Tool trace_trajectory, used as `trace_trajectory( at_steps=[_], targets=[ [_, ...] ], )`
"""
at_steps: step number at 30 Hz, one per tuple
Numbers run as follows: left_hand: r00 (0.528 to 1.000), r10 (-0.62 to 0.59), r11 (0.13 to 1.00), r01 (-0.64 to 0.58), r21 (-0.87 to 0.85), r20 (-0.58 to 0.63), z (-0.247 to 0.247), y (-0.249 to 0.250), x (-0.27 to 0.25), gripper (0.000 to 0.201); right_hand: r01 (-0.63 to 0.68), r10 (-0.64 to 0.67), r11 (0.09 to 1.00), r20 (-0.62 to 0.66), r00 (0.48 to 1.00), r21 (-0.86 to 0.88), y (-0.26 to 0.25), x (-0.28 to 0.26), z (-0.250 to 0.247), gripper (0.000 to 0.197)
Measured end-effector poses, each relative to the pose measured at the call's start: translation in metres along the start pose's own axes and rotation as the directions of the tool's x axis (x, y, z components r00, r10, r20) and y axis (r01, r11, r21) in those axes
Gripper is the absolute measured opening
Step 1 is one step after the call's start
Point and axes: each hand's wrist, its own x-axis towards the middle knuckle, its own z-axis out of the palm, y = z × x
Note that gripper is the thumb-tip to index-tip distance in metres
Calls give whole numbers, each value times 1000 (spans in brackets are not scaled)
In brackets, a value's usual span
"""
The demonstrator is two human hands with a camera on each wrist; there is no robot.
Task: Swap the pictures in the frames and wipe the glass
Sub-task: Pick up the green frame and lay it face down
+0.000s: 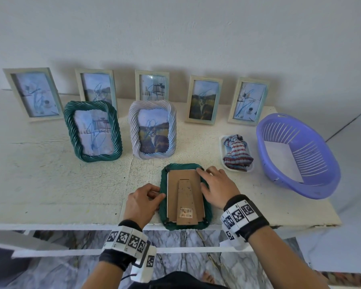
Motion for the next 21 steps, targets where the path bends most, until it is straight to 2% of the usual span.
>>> trace_trajectory(
  at_steps=[4,9,15,18,21],
  targets=[
    [1000,6,1000,-6,14,-10,0,-1,0,7,16,-6,984,59,998,-178,-1,2,-4,52],
    [1000,8,1000,-7,18,-11,0,1,-1,5,77,-63,963,62,996,-257,4,-2,-6,52],
    [1000,9,1000,-9,14,-15,0,2,-1,6,83,-65,970,87,994,-230,7,-4,-7,53],
    [1000,0,1000,-1,17,9,-2,5,-1,6,56,-50,985,41,998,-160,-2,-10,-6,56],
    [1000,5,998,-7,67,28,-7,10,3,11,92,-90,990,18,996,-104,-10,-18,-1,52]
  ],
)
